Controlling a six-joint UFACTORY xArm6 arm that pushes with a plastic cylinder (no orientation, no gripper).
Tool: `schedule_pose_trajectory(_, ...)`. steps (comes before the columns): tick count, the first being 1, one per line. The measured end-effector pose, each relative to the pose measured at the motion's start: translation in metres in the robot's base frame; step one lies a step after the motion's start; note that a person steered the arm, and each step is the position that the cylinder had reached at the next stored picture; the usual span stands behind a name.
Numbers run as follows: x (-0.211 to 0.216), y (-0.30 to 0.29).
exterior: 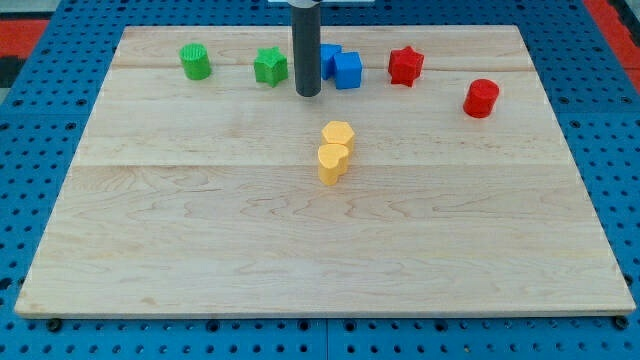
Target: Slide the blue cube into the red star
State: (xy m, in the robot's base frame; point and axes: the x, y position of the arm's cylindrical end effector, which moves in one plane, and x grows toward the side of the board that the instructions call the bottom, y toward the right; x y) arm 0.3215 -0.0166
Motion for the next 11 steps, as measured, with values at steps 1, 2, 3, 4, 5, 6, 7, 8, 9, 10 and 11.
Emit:
schedule_pose_trajectory(1, -0.012, 0.002)
schedule_pose_trajectory(2, -0.026, 0.006)
schedule_pose_trajectory(3, -0.027, 0.026)
schedule_pose_trajectory(4, -0.027, 0.044)
schedule_pose_trajectory(5, -0.034, 0.053)
schedule_pose_trajectory(6, -0.045, 0.058)
schedule_pose_trajectory(7, -0.048, 0.058)
schedule_pose_trajectory(8, -0.049, 0.058)
schedule_pose_trajectory(9, -0.044, 0.058)
schedule_pose_trajectory(10, -0.040, 0.058)
schedule_pose_trajectory(11, -0.039, 0.059)
